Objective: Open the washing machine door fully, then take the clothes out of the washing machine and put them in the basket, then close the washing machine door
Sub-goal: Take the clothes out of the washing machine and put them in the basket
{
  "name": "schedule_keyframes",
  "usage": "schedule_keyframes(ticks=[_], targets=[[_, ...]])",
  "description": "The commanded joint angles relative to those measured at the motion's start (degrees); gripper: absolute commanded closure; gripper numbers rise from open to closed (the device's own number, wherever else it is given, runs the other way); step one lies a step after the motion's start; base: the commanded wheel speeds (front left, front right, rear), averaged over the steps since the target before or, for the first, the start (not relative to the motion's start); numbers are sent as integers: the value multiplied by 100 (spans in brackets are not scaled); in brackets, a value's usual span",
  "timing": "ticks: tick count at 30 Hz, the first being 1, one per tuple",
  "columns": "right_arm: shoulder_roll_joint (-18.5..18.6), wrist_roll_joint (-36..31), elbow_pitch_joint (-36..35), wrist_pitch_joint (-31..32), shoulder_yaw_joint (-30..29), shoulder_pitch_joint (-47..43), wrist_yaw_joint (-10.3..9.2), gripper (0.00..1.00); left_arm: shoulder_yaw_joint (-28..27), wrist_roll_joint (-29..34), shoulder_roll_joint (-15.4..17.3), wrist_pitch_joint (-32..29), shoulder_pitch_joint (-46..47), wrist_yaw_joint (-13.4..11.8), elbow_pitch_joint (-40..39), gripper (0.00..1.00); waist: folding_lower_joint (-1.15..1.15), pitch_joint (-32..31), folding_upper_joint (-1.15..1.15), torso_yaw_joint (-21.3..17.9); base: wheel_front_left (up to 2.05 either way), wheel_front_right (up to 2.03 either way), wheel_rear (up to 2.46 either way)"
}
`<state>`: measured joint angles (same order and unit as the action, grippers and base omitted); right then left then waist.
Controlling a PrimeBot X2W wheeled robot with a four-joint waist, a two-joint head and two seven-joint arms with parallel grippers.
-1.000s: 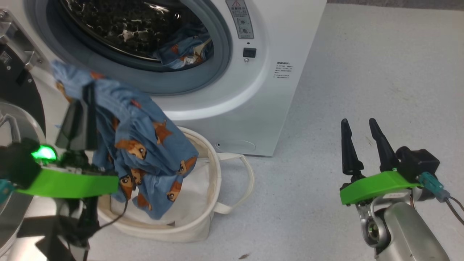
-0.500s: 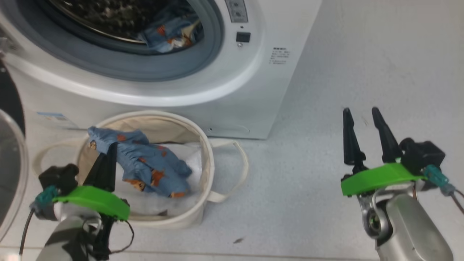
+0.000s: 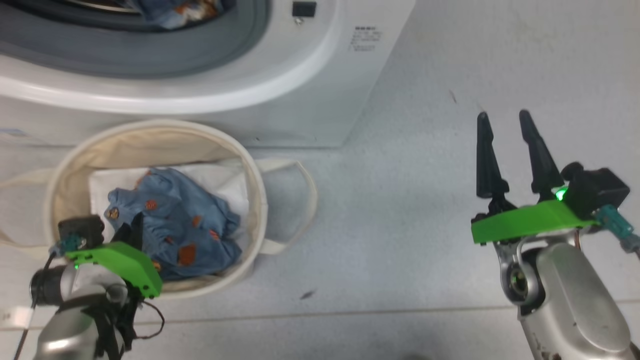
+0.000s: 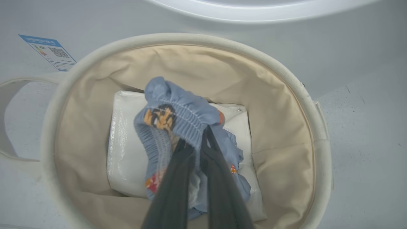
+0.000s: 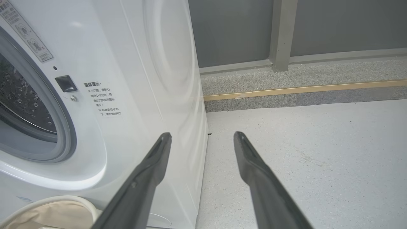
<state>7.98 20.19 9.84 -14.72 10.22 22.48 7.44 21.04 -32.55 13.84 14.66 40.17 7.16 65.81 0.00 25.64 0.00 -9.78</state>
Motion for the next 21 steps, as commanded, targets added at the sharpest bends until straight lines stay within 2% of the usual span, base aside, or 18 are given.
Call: schedule_keyframes(ticks=[1,6,7,8,9,10,13,17,21], targets=[[3,-61,-221,-28,56,133,5,0,-83,-25,225,34,159,33,26,100,0,235,0,-127,0,0,0],[-41,-103,-330,-28,4,191,5,0,44,-118,311,34,387,33,496,100,0,456,0,-184,0,0,0],[-44,-110,-339,-28,-12,192,5,0,57,-121,327,34,417,33,526,94,0,475,0,-183,0,0,0],[-46,-117,-347,-28,-26,194,5,0,54,-129,338,34,443,33,545,81,0,492,0,-180,0,0,0],[-51,-121,-358,-28,-42,195,5,0,53,-136,339,34,461,33,551,27,0,501,0,-173,0,0,0],[-55,-128,-363,-28,-54,194,5,0,61,-122,351,34,478,33,522,1,0,506,0,-163,0,0,0],[-55,-152,-345,-28,-46,203,5,0,-24,-84,399,34,481,24,404,0,0,480,0,-127,0,0,0],[-58,-171,-280,-28,7,220,5,0,-143,101,478,34,423,-112,206,0,0,326,0,-57,0,0,0],[-32,-187,-195,-28,24,209,5,0,-316,353,601,34,383,-155,-248,0,0,105,0,45,0,0,0]])
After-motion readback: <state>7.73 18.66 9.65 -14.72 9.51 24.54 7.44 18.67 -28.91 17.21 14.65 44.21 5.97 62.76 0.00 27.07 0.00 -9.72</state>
